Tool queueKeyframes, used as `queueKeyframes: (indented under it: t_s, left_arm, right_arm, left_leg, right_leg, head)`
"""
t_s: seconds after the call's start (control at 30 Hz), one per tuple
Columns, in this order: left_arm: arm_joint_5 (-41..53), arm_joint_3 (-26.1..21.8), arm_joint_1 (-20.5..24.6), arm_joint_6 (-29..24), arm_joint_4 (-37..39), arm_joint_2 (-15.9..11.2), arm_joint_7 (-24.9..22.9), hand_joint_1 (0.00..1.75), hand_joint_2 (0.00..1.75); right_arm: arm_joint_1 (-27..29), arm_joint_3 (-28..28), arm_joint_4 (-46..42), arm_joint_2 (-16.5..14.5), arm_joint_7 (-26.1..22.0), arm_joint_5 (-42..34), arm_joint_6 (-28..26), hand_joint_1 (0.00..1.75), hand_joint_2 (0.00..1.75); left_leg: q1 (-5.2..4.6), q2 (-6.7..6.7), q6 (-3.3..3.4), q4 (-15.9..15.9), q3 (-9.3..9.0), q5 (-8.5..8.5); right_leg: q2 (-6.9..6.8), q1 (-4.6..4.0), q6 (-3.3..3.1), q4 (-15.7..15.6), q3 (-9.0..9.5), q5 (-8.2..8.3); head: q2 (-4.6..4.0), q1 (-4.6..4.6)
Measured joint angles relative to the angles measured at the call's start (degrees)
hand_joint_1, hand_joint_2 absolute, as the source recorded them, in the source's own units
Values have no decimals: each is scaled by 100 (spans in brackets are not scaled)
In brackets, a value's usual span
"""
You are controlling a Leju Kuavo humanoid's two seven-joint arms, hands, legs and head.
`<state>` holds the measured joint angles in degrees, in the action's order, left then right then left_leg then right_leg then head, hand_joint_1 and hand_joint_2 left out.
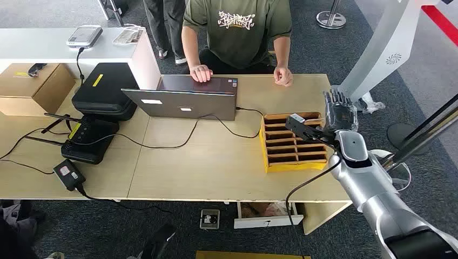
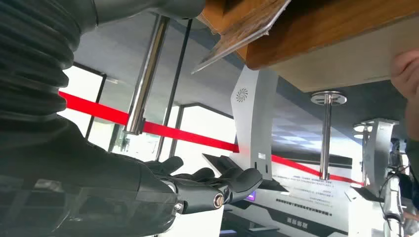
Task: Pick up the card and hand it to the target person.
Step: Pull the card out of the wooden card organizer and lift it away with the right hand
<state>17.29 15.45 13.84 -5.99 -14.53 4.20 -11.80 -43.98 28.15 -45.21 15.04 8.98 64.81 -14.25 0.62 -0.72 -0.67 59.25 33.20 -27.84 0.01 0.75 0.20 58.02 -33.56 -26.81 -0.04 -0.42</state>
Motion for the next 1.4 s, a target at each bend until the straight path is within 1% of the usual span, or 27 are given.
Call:
queueKeyframes:
  t_s: [0.23, 0.3, 0.37, 0.43, 0.5, 0.77, 0.9, 1.0, 1.1, 1.13, 1.2, 1.23, 1.3, 1.4]
  left_arm:
    - [0, 0, 0, 0, 0, 0, 0, 0, 0]
    - [0, 0, 0, 0, 0, 0, 0, 0, 0]
    - [0, 0, 0, 0, 0, 0, 0, 0, 0]
    - [-1, 0, 0, 0, 0, 0, 1, 0, 0]
    - [-2, -1, 0, 0, 0, 0, 1, 0, 0]
    - [-8, -13, 0, 0, 0, -2, 2, 0, 0]
    - [-9, -21, 0, 0, 0, -2, 0, 0, 0]
    - [-9, -35, 0, 0, 0, -2, 0, 0, 0]
    - [-9, -47, 0, 0, 0, -2, 0, 0, 0]
    - [-9, -49, 1, 0, 0, -2, 0, 0, 0]
    - [-9, -50, 1, 0, 0, -2, 0, 0, 0]
    - [-9, -50, 1, 0, 0, -2, 0, 0, 0]
    - [-8, -50, 1, 0, 0, -2, 1, 0, 0]
    - [-2, -50, 1, 0, 0, -2, 1, 0, 0]
  right_arm:
    - [-1, 0, 26, 0, 0, 0, 1, 21, 175]
    - [-2, 0, 27, 0, 0, 0, 4, 24, 175]
    - [-8, 0, 29, -1, 3, 0, 10, 40, 175]
    - [-25, 0, 41, -4, 6, -7, 21, 49, 175]
    - [-47, 0, 64, -11, -3, -27, 28, 45, 175]
    - [-117, 0, 168, -67, -63, -63, 19, 49, 175]
    - [-138, 0, 210, -95, -68, -63, 20, 52, 175]
    - [-150, 0, 228, -111, -68, -63, 19, 60, 175]
    - [-164, 0, 249, -125, -68, -63, 20, 109, 175]
    - [-167, 0, 256, -127, -69, -63, 20, 113, 175]
    - [-170, 1, 273, -130, -73, -65, 24, 86, 175]
    - [-171, 1, 283, -131, -75, -66, 26, 76, 175]
    - [-171, 0, 302, -131, -76, -74, 26, 79, 175]
    - [-172, 1, 325, -131, -75, -85, 22, 98, 175]
  left_leg:
    - [0, 0, 0, 0, 0, 0]
    - [0, 0, 0, 0, 0, 0]
    - [0, 0, 0, 0, 0, 0]
    - [0, 0, 0, 0, 0, 0]
    - [0, 0, 0, 0, 0, 0]
    - [0, 0, 0, 0, 0, 0]
    - [0, 0, 0, 0, 1, 0]
    - [0, 0, 0, 0, 1, 0]
    - [0, 0, 0, 0, 1, 0]
    - [0, 0, 0, 0, 1, 0]
    - [0, -1, 0, 0, 1, 0]
    - [0, -1, 0, 0, 1, 0]
    - [0, -1, 0, 0, 1, 0]
    - [0, -1, 0, 0, 1, 0]
  right_leg:
    - [0, 0, 0, 0, 0, 0]
    - [0, 0, 0, 0, 0, 0]
    - [0, 0, 0, 0, 0, 0]
    - [0, 0, 0, 0, 0, 0]
    - [0, 0, 0, 0, 0, 0]
    - [0, 0, 0, 1, 0, 0]
    - [0, 0, 0, 1, 0, 0]
    - [0, 0, 0, 0, 0, 0]
    - [0, 0, 0, 0, 0, 0]
    - [0, 0, 0, 0, 0, 0]
    - [-1, 0, 0, 0, 0, 0]
    - [-1, 0, 0, 0, 0, 0]
    - [-1, 0, 0, 0, 0, 0]
    - [-1, 0, 0, 0, 0, 0]
  head:
    - [0, 0]
    - [0, 0]
    - [0, 0]
    - [0, 0]
    - [0, 0]
    - [0, 0]
    - [0, 0]
    - [0, 0]
    - [0, 0]
    - [0, 0]
    - [0, 0]
    - [0, 0]
    - [0, 0]
    - [0, 0]
